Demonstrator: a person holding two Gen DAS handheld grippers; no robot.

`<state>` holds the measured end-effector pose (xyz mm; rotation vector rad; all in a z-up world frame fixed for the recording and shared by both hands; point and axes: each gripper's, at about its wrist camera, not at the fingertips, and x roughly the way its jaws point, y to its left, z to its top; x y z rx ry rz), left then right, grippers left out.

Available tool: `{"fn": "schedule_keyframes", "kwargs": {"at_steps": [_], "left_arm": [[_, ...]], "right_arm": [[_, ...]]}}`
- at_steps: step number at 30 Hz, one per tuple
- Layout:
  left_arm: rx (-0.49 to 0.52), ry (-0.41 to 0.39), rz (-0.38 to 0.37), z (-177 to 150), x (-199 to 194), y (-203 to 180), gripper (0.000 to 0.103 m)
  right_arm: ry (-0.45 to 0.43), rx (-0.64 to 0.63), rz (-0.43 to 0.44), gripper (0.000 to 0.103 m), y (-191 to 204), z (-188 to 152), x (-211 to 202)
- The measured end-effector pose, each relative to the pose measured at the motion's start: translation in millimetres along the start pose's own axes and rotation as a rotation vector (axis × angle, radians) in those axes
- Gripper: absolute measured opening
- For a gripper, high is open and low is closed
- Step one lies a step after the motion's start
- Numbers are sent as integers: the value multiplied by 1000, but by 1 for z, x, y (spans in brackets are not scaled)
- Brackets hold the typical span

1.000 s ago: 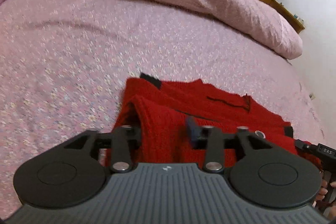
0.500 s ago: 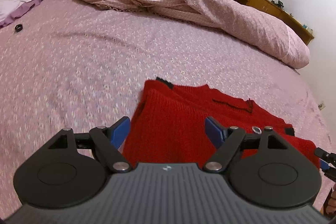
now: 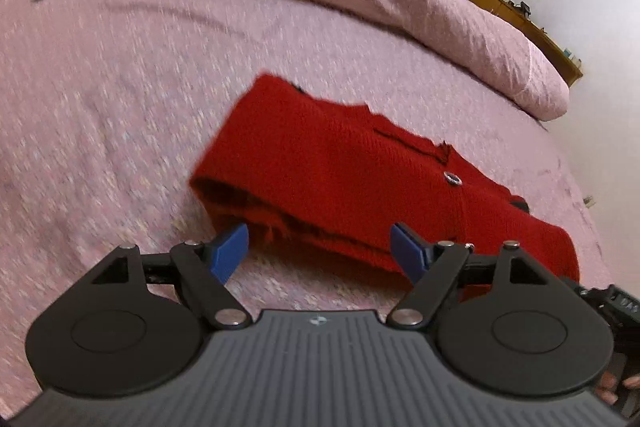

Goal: Fold small clothes
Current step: 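Move both grippers to the folded edge of the cardigan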

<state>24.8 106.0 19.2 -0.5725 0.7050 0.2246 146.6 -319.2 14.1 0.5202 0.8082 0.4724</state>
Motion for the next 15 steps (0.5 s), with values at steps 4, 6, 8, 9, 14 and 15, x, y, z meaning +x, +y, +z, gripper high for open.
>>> {"fn": "schedule_keyframes", "kwargs": {"at_steps": [4,6,8,9,14,15], "left_arm": [[-60,-7,-17,1,15,6,82],[-84,-9,-23,3,22,9,82],[-103,-5,-22,4,28,13,82],[-111,-3,-22,5,31,14,82],[-123,2,-20,6,37,17,82],[-124,1,-21,6,38,17,82]], "right_arm": [[18,20,15,55,0,-6,11],[18,28,18,55,1,-5,16],[20,35,13,55,1,-4,20],[20,41,10,55,0,-3,22],[23,81,14,55,-4,-2,30],[23,86,17,55,-5,-2,31]]}}
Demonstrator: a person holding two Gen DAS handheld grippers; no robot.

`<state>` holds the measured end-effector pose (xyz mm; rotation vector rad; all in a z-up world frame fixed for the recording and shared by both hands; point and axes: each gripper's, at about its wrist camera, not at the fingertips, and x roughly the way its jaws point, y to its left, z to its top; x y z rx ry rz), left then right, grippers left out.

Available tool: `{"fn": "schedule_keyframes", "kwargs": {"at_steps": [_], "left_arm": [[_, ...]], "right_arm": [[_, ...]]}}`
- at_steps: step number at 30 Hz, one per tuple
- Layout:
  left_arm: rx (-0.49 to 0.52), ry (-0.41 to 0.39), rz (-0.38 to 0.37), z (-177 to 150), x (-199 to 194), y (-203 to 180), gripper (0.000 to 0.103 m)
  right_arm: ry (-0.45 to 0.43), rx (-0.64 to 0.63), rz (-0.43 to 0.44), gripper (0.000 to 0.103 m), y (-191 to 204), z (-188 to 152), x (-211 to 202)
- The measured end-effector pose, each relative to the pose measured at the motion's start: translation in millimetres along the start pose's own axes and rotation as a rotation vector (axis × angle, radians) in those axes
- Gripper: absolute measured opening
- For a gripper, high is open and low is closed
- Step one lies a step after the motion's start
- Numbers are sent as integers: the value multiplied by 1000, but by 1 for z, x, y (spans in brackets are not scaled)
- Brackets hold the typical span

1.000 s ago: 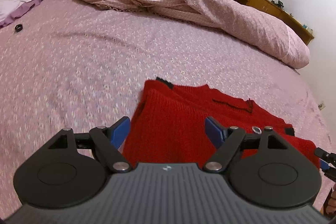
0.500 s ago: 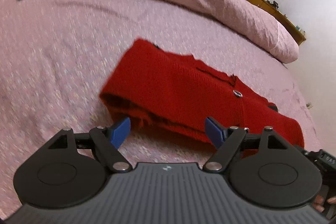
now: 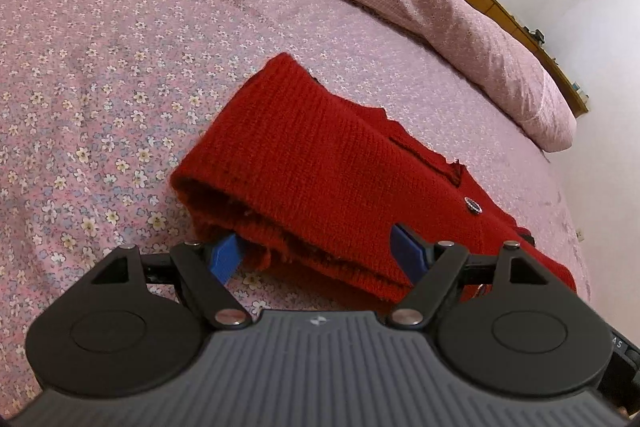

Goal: Fold small clothes
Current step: 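Move both grippers to the folded edge of the cardigan, then close both grippers on the folded edge and fold it over again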

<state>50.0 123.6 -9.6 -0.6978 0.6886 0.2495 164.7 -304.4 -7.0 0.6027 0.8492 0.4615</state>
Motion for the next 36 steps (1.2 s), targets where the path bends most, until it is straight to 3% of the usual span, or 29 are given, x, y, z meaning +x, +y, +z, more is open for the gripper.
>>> {"fn": "schedule_keyframes", "kwargs": {"at_steps": [7,9,10,11,14,15,27,36], "left_arm": [[21,-34,-6,5,1,-3,79],[39,-39,1,7,2,-6,69],[46,-37,5,9,2,-8,64],[51,-35,3,10,3,-9,53],[47,-25,-16,14,3,-8,31],[52,-28,-23,15,2,-8,27],[189,-148,-26,70,9,-43,24],[227,-139,8,105,43,-56,27]], "right_arm": [[-39,33,41,55,-2,4,-3],[-58,16,51,53,0,6,-4],[-68,3,51,46,2,7,-4],[-71,-12,49,32,3,8,-4],[-68,-35,54,13,6,11,-2],[-71,-40,60,12,7,12,-2],[-165,-72,109,10,27,48,7],[-178,-79,51,13,34,74,44]]}}
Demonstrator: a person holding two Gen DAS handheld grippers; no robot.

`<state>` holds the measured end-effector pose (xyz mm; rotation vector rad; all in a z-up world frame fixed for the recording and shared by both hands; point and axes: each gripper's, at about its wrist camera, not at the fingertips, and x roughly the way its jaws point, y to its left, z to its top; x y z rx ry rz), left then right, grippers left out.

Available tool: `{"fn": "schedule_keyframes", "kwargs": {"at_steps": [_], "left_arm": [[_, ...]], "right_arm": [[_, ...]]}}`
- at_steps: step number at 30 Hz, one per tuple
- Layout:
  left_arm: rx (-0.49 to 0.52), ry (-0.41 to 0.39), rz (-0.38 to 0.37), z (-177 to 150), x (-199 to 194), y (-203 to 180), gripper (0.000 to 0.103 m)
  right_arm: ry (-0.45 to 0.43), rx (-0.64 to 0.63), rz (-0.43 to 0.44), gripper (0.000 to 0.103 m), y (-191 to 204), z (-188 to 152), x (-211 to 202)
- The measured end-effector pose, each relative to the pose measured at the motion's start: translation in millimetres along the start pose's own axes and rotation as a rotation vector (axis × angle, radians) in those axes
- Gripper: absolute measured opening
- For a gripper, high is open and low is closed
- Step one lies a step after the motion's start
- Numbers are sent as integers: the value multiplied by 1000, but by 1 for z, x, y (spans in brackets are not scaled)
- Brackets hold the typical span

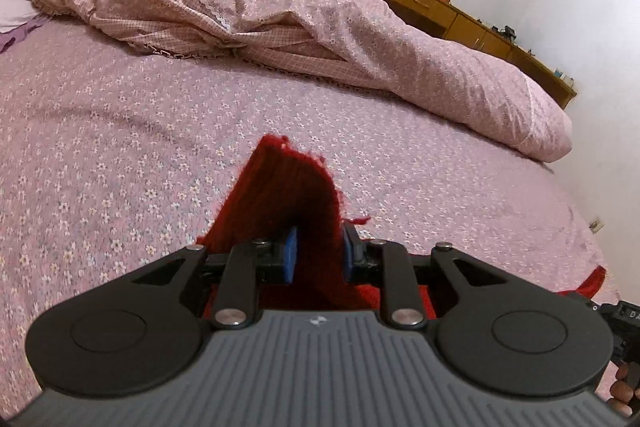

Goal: Fold small clothes
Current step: 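Close both grippers on the folded edge and fold it over again, then lay the folded cardigan down and open both grippers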

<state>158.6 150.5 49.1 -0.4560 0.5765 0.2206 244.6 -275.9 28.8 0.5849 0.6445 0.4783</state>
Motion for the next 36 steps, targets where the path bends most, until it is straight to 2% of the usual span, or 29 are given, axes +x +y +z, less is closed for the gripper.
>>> {"fn": "schedule_keyframes", "kwargs": {"at_steps": [2,6,7,8,10,12,18,26,29,32,33,36], "left_arm": [[-3,7,5,3,2,1,31],[2,-4,15,6,-3,4,50],[10,-9,17,6,-5,4,53],[20,-17,25,6,-8,3,58],[42,-34,41,8,-12,1,65],[70,-52,45,9,-17,-2,71],[110,-29,74,2,-15,-6,72],[144,66,104,-29,0,11,72],[149,98,138,-42,10,20,72],[165,142,215,-52,24,30,73],[136,160,204,-54,28,36,74],[0,177,163,-54,28,52,74]], "right_arm": [[0,-16,-26,13,1,1,7],[0,-22,-34,17,-1,-1,10],[0,-21,-31,29,-1,-2,10],[-3,-19,-29,49,-2,-3,9],[-31,-13,-22,64,-3,-6,4],[-48,-29,-11,64,-2,-7,0],[-54,-128,-37,64,7,-10,-3],[-59,-319,-166,64,11,-20,-1],[-22,-384,-209,64,8,-27,5],[46,-428,-299,61,0,-36,20],[61,-436,-317,61,-4,-39,24],[27,-424,-299,61,-12,-45,23]]}}
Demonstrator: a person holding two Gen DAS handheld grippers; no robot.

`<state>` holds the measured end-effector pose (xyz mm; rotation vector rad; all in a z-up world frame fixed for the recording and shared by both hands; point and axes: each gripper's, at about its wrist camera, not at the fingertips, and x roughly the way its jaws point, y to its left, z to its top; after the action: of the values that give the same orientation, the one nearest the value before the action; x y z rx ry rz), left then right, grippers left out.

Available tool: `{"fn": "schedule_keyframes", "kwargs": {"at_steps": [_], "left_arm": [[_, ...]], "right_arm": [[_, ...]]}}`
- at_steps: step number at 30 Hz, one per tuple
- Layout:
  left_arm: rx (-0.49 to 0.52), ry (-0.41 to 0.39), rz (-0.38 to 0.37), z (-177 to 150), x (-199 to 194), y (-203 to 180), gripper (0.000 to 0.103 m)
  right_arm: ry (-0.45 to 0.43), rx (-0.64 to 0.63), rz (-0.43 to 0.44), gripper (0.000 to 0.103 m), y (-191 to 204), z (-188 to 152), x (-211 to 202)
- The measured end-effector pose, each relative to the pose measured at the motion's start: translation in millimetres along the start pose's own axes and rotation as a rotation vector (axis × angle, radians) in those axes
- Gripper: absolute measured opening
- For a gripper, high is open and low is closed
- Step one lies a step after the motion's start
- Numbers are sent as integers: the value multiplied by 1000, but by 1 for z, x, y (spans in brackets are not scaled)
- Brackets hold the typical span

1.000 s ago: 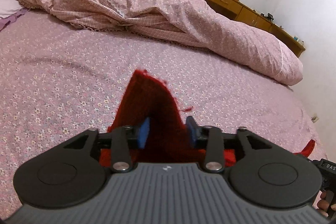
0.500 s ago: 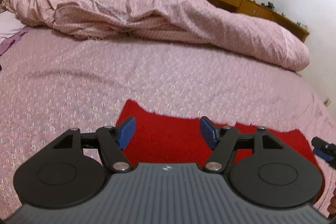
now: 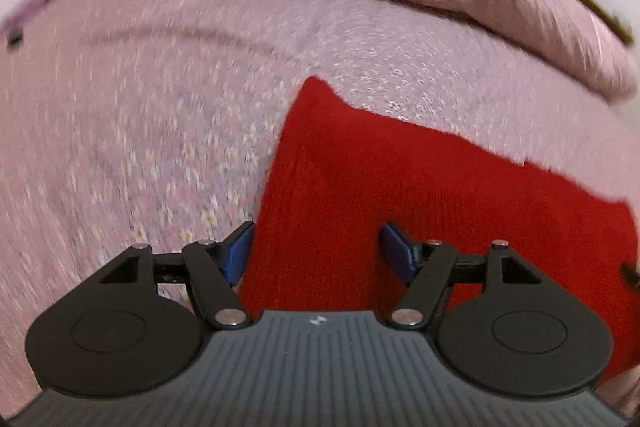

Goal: Fold small clothes
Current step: 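Lay the folded cardigan down and open both grippers, then move the right gripper to the end of the folded red bundle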

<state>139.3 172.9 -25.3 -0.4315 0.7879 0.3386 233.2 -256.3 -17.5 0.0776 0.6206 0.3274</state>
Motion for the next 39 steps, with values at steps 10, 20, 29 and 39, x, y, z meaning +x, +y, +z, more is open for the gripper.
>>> {"fn": "schedule_keyframes", "kwargs": {"at_steps": [10,20,29,39], "left_arm": [[155,-56,88,-6,-29,-26,74],[243,-60,68,-17,-65,-38,83],[173,-24,93,-44,-77,-13,84],[100,8,88,-60,-67,2,84]], "right_arm": [[5,51,-3,61,-4,2,-13],[13,155,-18,67,-21,-5,-62],[117,341,35,71,-34,-36,-84],[163,444,82,71,-23,-49,-68]]}}
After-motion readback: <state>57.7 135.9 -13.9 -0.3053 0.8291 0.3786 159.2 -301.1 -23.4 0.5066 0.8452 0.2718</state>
